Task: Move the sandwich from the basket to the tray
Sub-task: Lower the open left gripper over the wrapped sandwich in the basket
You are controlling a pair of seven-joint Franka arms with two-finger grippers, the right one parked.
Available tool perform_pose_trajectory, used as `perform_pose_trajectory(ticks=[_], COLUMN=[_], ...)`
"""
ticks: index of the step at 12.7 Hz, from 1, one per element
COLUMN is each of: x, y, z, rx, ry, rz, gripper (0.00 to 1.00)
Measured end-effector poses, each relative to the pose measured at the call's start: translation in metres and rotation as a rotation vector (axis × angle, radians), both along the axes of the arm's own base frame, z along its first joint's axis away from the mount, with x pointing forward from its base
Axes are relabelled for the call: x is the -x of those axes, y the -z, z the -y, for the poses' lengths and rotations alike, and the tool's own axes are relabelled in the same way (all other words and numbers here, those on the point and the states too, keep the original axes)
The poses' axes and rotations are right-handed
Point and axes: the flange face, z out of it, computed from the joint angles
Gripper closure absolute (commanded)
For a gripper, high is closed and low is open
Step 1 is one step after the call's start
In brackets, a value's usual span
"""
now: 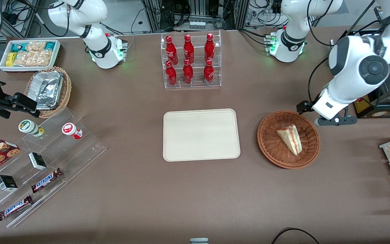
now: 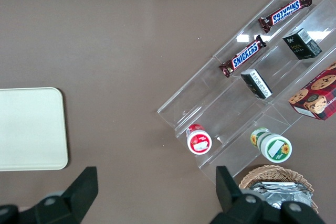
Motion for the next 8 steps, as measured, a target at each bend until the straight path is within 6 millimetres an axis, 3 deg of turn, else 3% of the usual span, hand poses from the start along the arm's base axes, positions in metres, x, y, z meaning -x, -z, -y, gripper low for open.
perform_pose_trajectory(ticks=[2, 4, 8], x=[0.006, 0.006, -0.001], y=[0.019, 0.026, 0.048], z=[-0.001, -0.001, 0.003], rx=[0.002, 0.002, -0.008], ry=[-0.006, -0.073, -0.388], rz=[0.015, 0.04, 0.067], gripper=[0.0, 0.0, 0.0])
